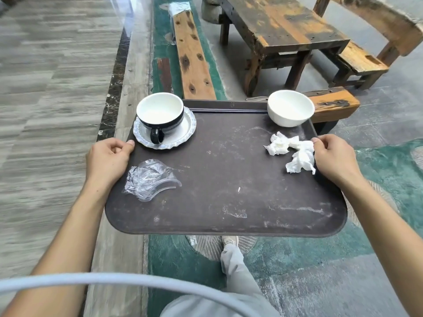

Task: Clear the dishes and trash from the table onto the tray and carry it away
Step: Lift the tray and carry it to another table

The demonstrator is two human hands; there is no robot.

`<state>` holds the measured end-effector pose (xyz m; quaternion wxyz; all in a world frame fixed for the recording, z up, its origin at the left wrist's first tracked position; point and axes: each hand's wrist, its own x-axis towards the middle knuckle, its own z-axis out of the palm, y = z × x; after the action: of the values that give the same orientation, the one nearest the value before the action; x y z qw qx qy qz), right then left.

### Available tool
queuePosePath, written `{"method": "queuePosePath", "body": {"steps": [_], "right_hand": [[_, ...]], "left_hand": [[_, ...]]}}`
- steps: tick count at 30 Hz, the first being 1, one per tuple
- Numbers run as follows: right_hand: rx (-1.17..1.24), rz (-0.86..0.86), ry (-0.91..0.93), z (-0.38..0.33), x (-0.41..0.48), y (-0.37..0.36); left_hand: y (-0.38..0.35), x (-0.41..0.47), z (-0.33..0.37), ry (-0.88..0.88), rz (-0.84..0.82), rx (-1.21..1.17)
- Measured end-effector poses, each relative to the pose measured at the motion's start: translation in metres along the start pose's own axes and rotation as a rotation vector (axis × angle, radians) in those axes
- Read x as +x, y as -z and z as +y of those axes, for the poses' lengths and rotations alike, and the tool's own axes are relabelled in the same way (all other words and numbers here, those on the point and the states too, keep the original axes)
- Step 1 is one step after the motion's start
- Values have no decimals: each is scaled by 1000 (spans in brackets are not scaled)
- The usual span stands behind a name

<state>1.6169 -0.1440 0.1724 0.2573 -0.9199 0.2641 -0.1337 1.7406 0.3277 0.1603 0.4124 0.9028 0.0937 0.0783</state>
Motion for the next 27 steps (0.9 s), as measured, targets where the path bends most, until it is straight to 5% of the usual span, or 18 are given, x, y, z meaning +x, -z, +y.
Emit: {"method": "queuePosePath", "body": {"steps": [27], "right_hand": [[-8, -18, -19, 10, 380, -39]], "left_hand": [[-226, 271, 147, -2, -16, -55]]}}
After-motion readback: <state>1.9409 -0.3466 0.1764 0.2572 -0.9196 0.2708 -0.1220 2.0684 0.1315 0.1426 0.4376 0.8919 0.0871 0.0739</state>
